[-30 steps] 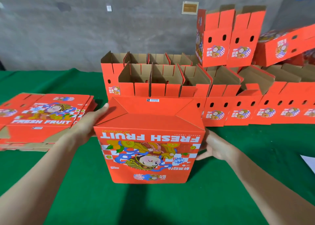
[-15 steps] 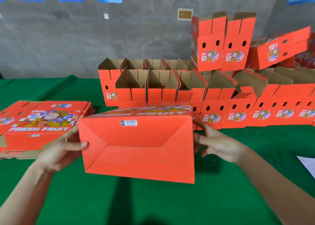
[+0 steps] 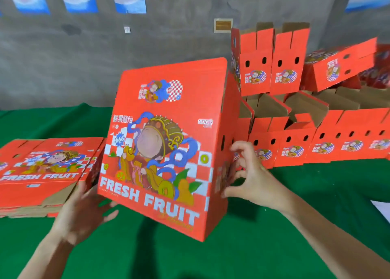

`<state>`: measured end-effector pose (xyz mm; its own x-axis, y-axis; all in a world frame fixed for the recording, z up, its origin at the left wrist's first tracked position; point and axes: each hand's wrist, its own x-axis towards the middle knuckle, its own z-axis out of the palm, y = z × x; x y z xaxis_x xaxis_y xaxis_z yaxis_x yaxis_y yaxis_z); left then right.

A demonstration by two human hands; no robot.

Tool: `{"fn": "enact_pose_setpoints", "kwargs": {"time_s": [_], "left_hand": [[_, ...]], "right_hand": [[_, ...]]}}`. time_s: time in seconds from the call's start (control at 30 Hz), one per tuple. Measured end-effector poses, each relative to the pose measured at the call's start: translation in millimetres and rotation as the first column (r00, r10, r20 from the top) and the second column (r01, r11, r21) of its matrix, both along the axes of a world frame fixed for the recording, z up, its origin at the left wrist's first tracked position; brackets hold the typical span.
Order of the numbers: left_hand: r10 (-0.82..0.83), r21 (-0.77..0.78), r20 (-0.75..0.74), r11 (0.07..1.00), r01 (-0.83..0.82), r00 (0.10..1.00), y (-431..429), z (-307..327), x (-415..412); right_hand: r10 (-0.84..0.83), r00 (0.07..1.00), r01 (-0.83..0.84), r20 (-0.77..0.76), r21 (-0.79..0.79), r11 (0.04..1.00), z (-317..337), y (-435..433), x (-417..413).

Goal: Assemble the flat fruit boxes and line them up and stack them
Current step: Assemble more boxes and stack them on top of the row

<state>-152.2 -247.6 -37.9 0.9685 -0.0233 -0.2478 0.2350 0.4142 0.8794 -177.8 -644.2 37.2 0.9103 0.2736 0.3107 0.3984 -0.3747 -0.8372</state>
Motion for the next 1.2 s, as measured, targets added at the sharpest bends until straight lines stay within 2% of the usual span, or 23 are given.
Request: {"fn": "enact_pose_setpoints", "kwargs": {"time_s": [0.1, 0.23, 0.4, 0.5, 0.6, 0.7, 0.77, 0.83, 1.0, 1.2], "left_hand": [[-0.002, -0.041, 0.125, 0.999, 0.007, 0.992, -18, 13, 14], [0.162, -0.096, 0.285, 0.986, -0.14, 0.945, -32, 40, 50], [0.199, -0.079, 0.353, 0.98, -0.183, 0.914, -35, 81, 92], [0.235, -0.153, 0.338, 0.969, -0.193, 0.911, -40, 106, 120], [0.12, -0.192, 0.322, 0.98, -0.059, 0.939, -63, 131, 136], [-0.182, -0.041, 0.285, 0.979, 0.202, 0.941, -87, 129, 137], [-0.31, 0.088, 0.308, 0.951, 0.298, 0.899, -92, 122, 139], [-0.383, 0.149, 0.361, 0.924, 0.353, 0.85, -89, 122, 149], [-0.354, 0.183, 0.443, 0.935, 0.303, 0.824, -98, 137, 198], [-0.322, 0.224, 0.466, 0.944, 0.243, 0.824, -163, 153, 254]], "right_hand": [[-0.056, 0.998, 0.059, 0.042, -0.087, 0.994, 0, 5, 10], [-0.061, 0.99, 0.066, 0.126, -0.039, 0.997, 11, 14, 23], [-0.121, 0.956, 0.109, 0.265, 0.059, 0.992, 37, 35, 38], [-0.212, 0.91, 0.185, 0.356, 0.109, 0.977, 52, 55, 49], [-0.249, 0.811, 0.249, 0.529, 0.074, 0.966, 69, 80, 67], [-0.262, 0.725, 0.357, 0.637, -0.023, 0.934, 90, 104, 93], [-0.283, 0.706, 0.442, 0.649, -0.092, 0.892, 103, 116, 110], [-0.281, 0.704, 0.48, 0.652, -0.145, 0.865, 110, 120, 126], [-0.2, 0.787, 0.405, 0.584, -0.244, 0.881, 122, 117, 164], [-0.245, 0.725, 0.498, 0.644, -0.244, 0.832, 132, 67, 237]]}}
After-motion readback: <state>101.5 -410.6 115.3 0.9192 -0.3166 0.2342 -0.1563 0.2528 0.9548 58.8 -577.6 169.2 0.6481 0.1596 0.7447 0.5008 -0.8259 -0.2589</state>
